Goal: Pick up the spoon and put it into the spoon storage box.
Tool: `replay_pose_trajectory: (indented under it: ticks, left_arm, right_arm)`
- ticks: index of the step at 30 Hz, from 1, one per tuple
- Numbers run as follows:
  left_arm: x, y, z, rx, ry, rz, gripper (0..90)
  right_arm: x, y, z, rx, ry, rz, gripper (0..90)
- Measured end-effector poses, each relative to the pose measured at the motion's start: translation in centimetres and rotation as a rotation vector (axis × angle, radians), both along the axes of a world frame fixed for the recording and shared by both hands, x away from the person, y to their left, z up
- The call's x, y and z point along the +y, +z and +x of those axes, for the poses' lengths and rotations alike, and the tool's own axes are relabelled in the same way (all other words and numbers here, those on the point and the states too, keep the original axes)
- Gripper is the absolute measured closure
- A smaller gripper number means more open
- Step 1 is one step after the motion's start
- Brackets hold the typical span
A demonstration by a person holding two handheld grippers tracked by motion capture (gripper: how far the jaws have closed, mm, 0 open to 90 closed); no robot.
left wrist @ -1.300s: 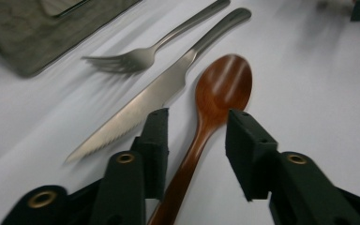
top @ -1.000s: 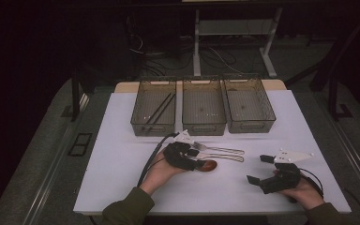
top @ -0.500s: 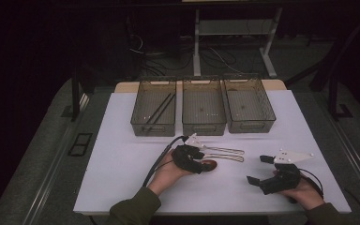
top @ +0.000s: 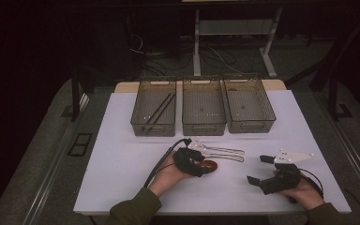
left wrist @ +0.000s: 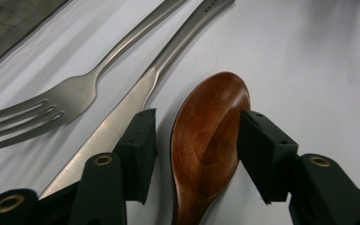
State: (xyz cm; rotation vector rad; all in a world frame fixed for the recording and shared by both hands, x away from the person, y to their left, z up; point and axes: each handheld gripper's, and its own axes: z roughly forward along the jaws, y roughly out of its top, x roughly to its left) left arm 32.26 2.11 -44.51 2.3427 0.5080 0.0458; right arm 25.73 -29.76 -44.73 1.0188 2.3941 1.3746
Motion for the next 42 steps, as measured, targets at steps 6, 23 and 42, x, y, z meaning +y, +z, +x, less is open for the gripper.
replay_pose_trajectory:
  ticks: [6,23,42]
  left_arm:
    - [-0.10,-0.01,-0.32,0.005,-0.005,-0.004,52.4]
    - [-0.23,0.13,-0.73,0.008,-0.075,0.010,70.6]
    - [-0.26,0.27,-0.67,0.009,-0.104,0.030,79.7]
  right_arm:
    - [0.00,0.00,0.00,-0.002,0.001,-0.001,0.4]
    - [-0.01,0.02,-0.03,-0.004,0.003,-0.002,0.4]
    - [0.03,0.00,-0.06,-0.001,0.005,-0.006,0.4]
